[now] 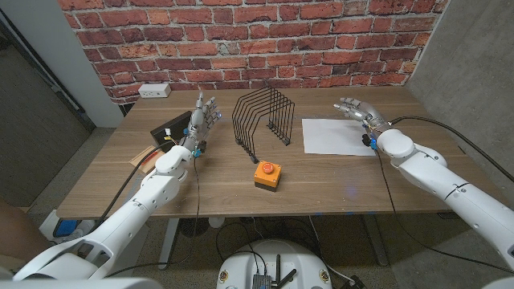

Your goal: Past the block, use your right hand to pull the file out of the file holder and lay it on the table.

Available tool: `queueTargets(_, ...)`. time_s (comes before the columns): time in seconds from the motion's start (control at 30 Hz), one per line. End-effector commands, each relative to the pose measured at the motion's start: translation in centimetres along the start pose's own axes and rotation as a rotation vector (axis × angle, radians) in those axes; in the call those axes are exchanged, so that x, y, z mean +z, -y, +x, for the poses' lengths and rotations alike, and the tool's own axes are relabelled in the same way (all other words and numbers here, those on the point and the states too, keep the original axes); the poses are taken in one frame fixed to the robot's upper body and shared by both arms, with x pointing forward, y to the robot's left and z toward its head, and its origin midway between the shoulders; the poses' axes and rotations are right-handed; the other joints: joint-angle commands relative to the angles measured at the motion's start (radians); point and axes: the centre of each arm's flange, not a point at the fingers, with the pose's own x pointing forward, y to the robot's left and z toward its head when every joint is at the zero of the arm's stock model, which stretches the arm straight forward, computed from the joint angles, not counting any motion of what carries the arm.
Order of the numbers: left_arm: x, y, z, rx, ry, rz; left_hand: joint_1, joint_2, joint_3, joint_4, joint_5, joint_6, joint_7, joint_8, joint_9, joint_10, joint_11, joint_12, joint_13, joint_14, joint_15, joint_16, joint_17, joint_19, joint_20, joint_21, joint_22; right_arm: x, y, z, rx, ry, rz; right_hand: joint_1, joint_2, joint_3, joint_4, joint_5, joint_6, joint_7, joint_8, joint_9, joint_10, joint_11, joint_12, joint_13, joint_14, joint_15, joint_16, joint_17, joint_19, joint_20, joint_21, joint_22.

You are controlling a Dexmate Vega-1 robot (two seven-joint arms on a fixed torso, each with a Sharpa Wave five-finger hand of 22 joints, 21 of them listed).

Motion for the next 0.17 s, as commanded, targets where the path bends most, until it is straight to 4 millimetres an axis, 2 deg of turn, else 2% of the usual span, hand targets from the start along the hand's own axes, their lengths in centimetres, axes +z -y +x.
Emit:
queueTargets(0.03,-0.07,0.08,0.00,0.000,0.000,0.000,0.002,0.008,-0.003,0.002,0.002,0.000,-0.006,0.007,0.003,0.000,-0.005,0.008,0.003,0.008,-0.001,0.006,0.003,0.008,-0.002,0.008,0.006,-1.87,-0.98,-0.55,-0.075,0.054,0.188,-0.018,0.004,-0.001,0.010,-0.001,0.000,0.009,0.003,0.000,-0.005,-0.001,0.006,0.002,-0.006,-0.019,0.009,0.001,-0.007,-0.013,-0.005,0.003)
queueTargets(0.17,-0.07,0.08,0.02,0.000,0.000,0.000,0.002,0.008,-0.003,0.002,0.002,0.000,-0.006,0.007,0.003,-0.001,-0.006,0.007,0.003,0.008,-0.001,0.006,0.003,0.009,-0.001,0.008,0.006,-2.19,-1.65,-0.36,-0.069,0.036,0.220,-0.046,0.017,-0.004,0.024,0.000,0.023,0.002,0.012,0.000,0.020,0.008,0.016,0.001,0.012,-0.022,0.019,-0.003,-0.006,-0.013,-0.001,0.003)
